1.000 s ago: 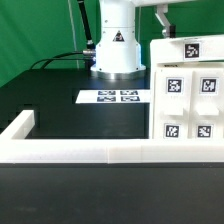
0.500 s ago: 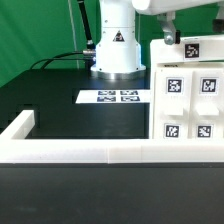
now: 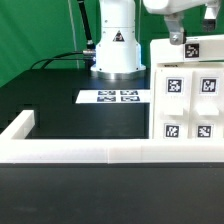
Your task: Assemble cabinet
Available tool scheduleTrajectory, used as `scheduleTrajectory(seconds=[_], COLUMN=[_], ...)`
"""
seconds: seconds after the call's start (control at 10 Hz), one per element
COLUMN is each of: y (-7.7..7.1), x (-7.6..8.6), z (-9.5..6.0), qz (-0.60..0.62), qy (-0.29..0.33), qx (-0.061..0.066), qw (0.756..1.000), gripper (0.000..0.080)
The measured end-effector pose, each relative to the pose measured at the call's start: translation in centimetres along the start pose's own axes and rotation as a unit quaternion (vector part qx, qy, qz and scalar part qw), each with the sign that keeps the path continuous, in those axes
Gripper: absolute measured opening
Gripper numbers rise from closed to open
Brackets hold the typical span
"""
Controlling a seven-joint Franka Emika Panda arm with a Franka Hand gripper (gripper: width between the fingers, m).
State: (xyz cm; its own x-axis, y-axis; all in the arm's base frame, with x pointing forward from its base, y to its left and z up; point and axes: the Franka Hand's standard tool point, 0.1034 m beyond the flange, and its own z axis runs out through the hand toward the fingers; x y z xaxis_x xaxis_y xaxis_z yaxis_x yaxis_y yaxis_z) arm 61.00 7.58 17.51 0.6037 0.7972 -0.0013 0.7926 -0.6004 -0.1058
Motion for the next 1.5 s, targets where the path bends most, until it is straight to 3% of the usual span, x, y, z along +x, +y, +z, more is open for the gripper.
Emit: scheduleTrajectory(seconds=[0.4, 0.8, 0.9, 1.0, 1.5], y=[-0.6, -0.2, -0.2, -0.1, -0.1], x=[-0.6, -0.7, -0.8, -0.8, -0.8], z=[0.5, 1.4, 1.6, 1.6, 1.6], qz=[-0.124, -0.134, -0.133, -0.133, -0.041], qy=[-0.011, -0.006, -0.005, -0.005, -0.003], qx=[-0.005, -0.015, -0.017, -0.018, -0.017], qw=[0.992, 0.991, 0.991, 0.991, 0.999], gripper=[0.0797, 0.0797, 0.0708, 0.0556, 0.0557])
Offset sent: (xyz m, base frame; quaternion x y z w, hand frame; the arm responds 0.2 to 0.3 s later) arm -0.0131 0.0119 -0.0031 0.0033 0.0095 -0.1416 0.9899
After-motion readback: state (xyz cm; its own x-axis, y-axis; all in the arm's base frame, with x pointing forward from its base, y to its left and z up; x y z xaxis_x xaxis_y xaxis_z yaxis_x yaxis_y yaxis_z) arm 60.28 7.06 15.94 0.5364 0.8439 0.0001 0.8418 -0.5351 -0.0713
